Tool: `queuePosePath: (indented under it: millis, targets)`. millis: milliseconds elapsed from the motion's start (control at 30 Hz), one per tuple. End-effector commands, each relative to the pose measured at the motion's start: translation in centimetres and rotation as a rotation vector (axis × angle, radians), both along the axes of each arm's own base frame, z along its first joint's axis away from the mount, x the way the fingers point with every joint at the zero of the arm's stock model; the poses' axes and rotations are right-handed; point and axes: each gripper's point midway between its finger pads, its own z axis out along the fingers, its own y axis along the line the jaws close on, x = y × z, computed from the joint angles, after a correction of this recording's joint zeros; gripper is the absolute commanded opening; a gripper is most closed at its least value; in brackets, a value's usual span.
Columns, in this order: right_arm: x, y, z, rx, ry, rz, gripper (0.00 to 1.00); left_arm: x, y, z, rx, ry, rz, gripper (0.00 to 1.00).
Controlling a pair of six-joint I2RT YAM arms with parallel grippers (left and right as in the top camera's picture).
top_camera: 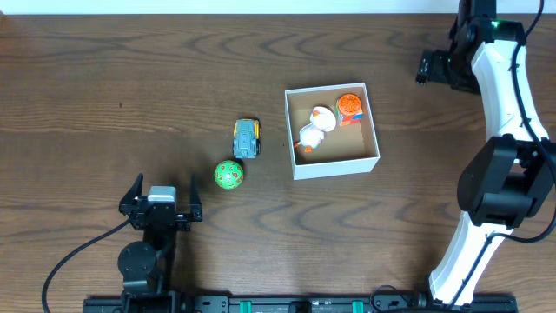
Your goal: Pack container
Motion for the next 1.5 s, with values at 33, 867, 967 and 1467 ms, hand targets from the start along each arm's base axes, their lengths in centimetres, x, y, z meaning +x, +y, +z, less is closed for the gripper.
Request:
queuePosePath:
  millis: [33,867,967,1467]
  targets:
    - [0.8,0.0,0.2,-0.013,-0.051,0.015,0.99,-0.1,0.0,-1.6,0.002,0.051,-0.004,0.98]
    - [-2.3,0.4,-4.8,0.016,0.068,-0.036,0.99,0.0,0.0,-1.4,0.002,0.043,-0.005,0.98]
    - [-2.3,0.4,-4.8,0.016,0.068,-0.036,0.99,0.0,-1.1,-0.6,-0.043,0.012,-0.063,0.98]
    - [-2.3,0.4,-4.8,0.016,0.068,-0.036,0.99,1.1,-0.3,5.4,-0.189,0.056,0.002,0.98]
